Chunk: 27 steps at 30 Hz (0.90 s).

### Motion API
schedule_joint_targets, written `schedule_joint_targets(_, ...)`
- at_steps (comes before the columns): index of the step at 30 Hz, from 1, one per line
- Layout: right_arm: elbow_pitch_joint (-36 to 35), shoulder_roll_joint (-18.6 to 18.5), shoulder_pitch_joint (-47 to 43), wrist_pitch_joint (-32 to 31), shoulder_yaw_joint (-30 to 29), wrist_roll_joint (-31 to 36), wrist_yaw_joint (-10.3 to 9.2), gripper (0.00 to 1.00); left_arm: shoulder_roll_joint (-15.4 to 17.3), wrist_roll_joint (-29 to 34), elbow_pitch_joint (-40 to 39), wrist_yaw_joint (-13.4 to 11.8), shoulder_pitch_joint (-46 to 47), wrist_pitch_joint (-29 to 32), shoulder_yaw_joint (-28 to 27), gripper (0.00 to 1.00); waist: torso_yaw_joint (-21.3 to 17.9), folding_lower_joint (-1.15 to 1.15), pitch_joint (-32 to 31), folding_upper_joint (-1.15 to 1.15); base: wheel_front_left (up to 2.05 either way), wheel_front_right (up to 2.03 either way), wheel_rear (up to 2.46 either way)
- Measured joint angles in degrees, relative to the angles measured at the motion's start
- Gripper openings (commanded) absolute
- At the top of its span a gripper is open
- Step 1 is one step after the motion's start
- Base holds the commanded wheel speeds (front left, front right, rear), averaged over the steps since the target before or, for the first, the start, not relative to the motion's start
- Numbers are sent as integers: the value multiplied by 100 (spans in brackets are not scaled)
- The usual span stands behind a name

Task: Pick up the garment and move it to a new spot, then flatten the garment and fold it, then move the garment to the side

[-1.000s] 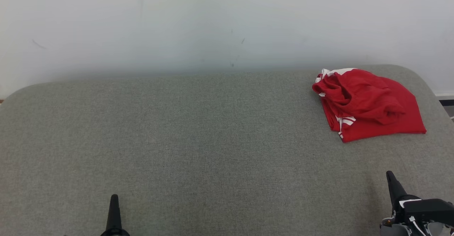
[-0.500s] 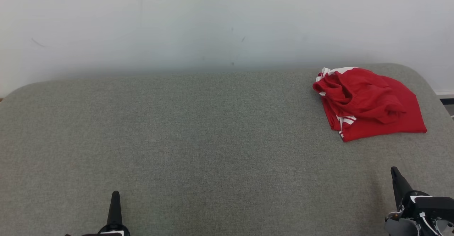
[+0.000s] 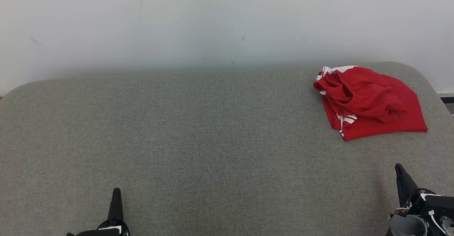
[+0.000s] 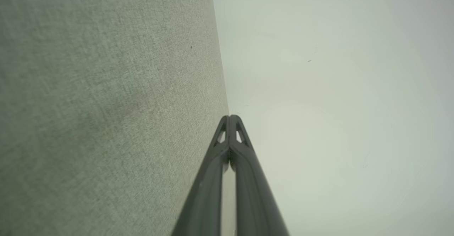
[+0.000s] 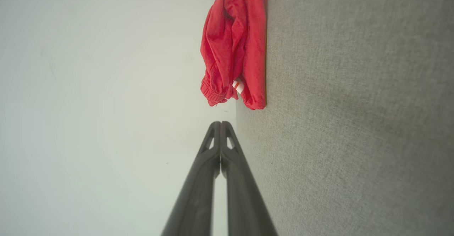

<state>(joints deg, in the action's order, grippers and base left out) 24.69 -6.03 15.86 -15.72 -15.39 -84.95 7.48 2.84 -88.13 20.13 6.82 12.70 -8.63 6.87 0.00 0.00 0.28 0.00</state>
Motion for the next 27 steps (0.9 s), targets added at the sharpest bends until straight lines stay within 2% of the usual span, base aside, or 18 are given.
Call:
schedule_joint_targets(16,126,1,130,-243,-261,-576,0,0,0,-659,114,65,150,49,80,0,2,0,36,0,0,0,0)
schedule_joint_targets(27,131,5,136,-249,-287,-581,0,0,0,-664,118,65,151,51,82,0,2,0,36,0,0,0,0)
